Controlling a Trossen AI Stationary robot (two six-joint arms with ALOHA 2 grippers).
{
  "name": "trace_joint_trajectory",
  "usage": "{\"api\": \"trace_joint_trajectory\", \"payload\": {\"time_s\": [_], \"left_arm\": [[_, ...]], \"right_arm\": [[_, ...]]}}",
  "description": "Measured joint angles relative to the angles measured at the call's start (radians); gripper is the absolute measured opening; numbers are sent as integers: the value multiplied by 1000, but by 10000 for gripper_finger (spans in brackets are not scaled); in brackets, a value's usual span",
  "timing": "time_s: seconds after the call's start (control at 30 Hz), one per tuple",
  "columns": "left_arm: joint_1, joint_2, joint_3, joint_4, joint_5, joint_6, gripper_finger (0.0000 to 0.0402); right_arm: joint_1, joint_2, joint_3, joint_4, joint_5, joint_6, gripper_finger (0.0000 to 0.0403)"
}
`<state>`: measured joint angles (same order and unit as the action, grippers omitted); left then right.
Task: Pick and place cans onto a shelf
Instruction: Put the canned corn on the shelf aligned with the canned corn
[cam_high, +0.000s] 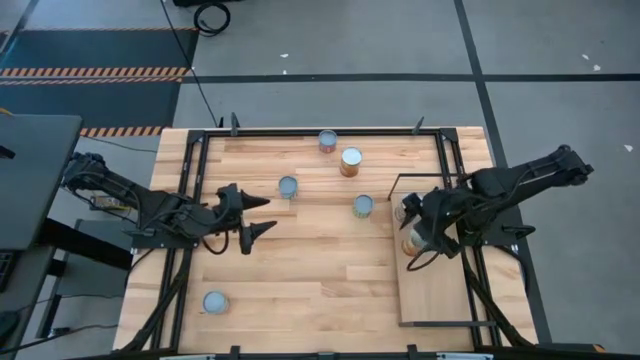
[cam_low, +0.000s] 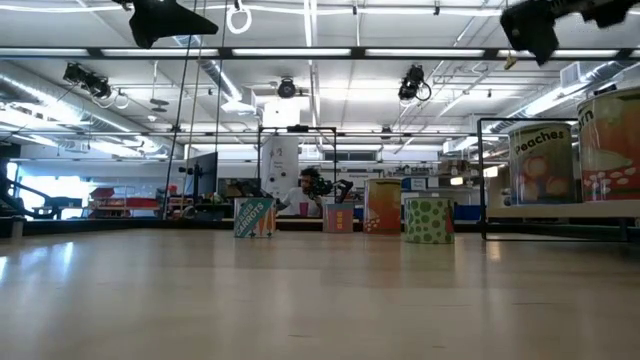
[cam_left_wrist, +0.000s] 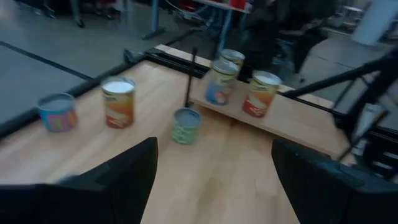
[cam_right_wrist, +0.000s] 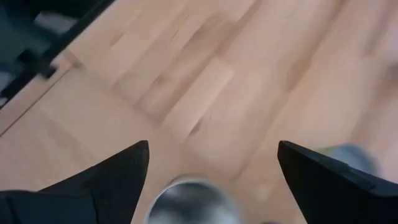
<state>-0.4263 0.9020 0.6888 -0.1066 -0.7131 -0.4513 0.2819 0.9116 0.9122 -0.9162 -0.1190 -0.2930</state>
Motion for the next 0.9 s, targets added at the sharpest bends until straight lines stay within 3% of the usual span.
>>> {"api": "trace_joint_trajectory", "payload": {"time_s": [0.27,0.37,0.57,0.9], "left_arm": [[0,0,0,12,-92,144,318],[0,0,0,6,-176,198,318],[-8,0,0,3,-174,202,318],[-15,0,0,3,-174,202,318]], "right_arm": [[-148,113,184,47,337,56,364],[-247,205,210,171,326,33,364],[-434,364,230,417,324,58,364],[-597,566,232,505,338,341,364]]}}
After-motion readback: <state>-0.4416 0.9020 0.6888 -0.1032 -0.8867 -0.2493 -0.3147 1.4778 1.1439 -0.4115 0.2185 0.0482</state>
